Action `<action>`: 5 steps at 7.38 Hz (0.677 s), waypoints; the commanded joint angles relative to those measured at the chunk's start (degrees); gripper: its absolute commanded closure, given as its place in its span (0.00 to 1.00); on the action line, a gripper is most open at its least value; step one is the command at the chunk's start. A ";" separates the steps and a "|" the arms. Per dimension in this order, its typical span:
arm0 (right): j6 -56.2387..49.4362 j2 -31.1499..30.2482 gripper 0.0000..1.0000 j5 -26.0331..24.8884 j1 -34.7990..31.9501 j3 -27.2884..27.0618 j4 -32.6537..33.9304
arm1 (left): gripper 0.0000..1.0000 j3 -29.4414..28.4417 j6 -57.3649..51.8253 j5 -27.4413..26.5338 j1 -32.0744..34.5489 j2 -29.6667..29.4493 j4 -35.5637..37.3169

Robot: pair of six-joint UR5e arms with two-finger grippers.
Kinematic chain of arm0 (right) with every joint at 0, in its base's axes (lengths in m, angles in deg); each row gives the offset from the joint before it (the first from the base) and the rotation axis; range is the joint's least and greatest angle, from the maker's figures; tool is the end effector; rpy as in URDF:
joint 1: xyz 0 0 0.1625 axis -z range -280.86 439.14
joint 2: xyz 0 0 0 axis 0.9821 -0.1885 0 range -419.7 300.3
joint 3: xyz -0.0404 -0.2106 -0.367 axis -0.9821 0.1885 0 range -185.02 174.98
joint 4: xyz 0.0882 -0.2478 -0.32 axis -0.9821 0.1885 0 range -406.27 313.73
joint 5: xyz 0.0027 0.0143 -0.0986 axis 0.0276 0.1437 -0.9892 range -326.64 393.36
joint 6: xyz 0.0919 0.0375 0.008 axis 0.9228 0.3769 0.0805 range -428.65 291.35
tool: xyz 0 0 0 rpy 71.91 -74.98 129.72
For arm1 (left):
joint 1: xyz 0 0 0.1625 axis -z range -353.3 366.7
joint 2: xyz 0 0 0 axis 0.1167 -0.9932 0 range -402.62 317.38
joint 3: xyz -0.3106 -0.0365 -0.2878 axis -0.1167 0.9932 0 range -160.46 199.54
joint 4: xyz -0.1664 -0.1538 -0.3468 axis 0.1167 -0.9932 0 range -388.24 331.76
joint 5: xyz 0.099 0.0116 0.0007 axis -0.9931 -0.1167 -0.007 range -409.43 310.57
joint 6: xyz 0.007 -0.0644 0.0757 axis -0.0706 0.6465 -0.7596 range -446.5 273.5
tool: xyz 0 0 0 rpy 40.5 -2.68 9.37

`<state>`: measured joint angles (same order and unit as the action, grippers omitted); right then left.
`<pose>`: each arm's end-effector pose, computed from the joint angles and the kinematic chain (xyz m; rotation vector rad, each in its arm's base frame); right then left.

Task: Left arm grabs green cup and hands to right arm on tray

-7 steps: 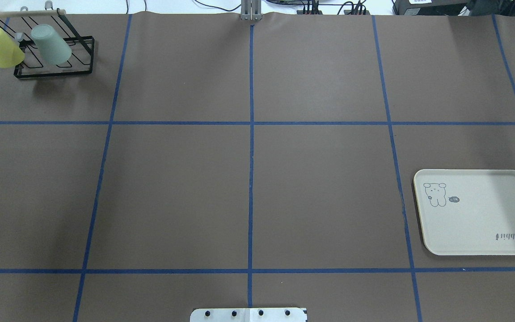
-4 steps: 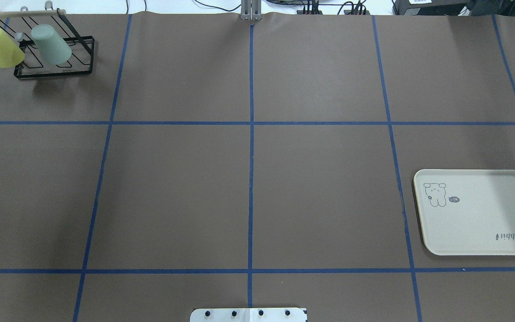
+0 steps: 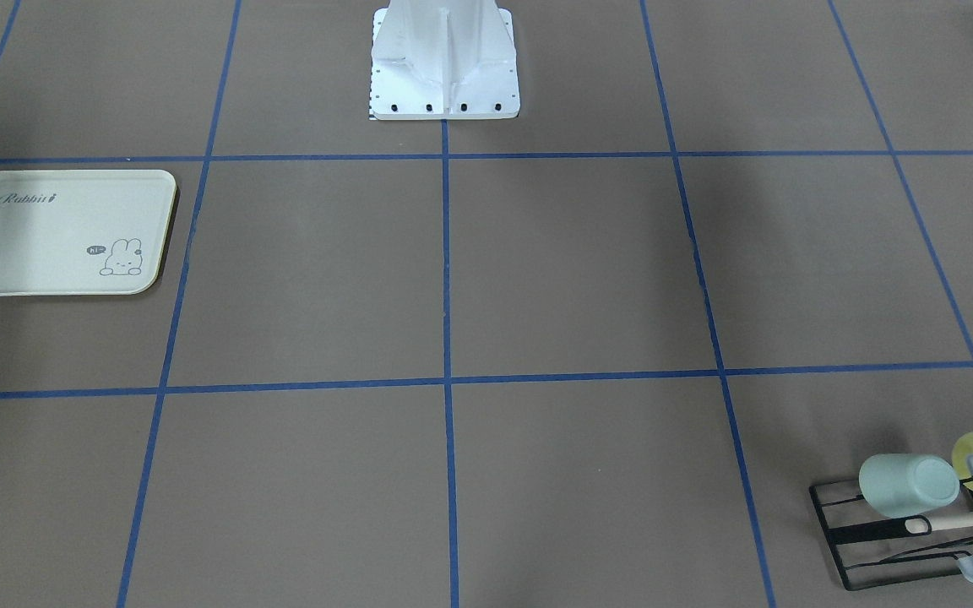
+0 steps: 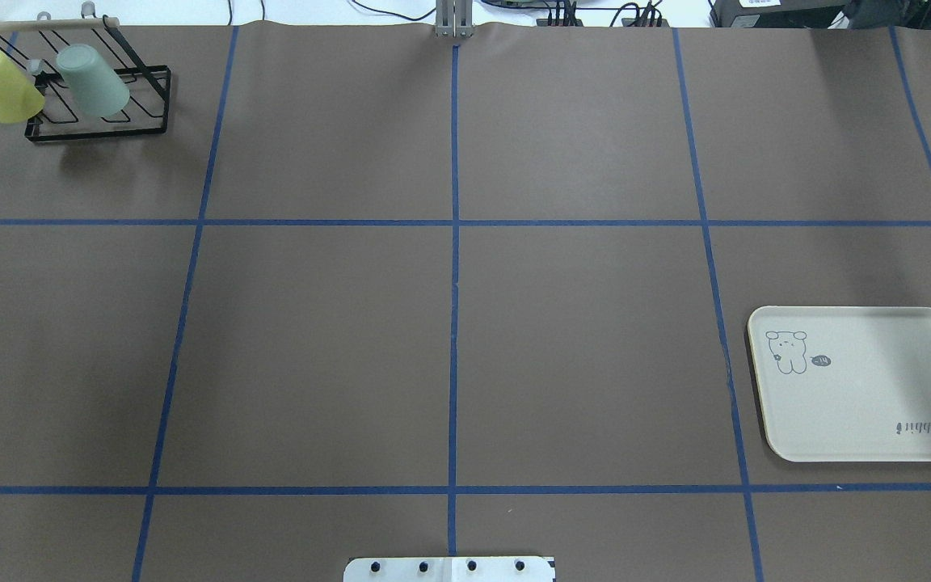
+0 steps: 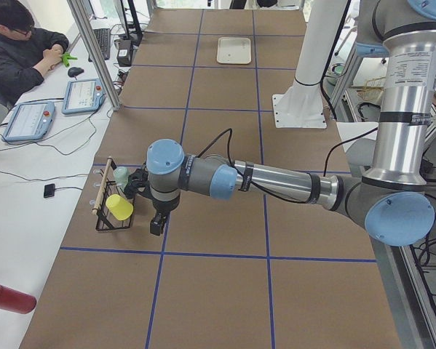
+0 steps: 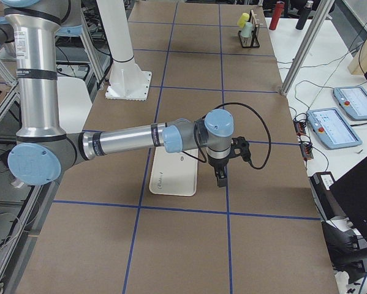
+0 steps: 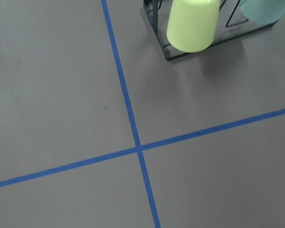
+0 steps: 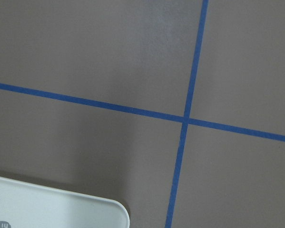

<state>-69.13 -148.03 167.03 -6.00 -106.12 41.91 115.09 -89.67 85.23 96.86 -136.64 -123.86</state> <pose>0.0211 -0.5131 0.5453 0.2132 -0.7675 -0.1854 -0.0648 -0.5311 0.5635 0.2742 0.7677 0.1531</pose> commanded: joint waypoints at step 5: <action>0.04 9.82 0.01 -0.34 6.47 1.34 -0.11 | 0.00 -8.00 5.54 -0.10 -5.66 -7.80 -15.05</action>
<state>-69.10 -140.04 166.70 -0.54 -105.05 41.83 108.52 -84.39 85.34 94.28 -140.91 -137.66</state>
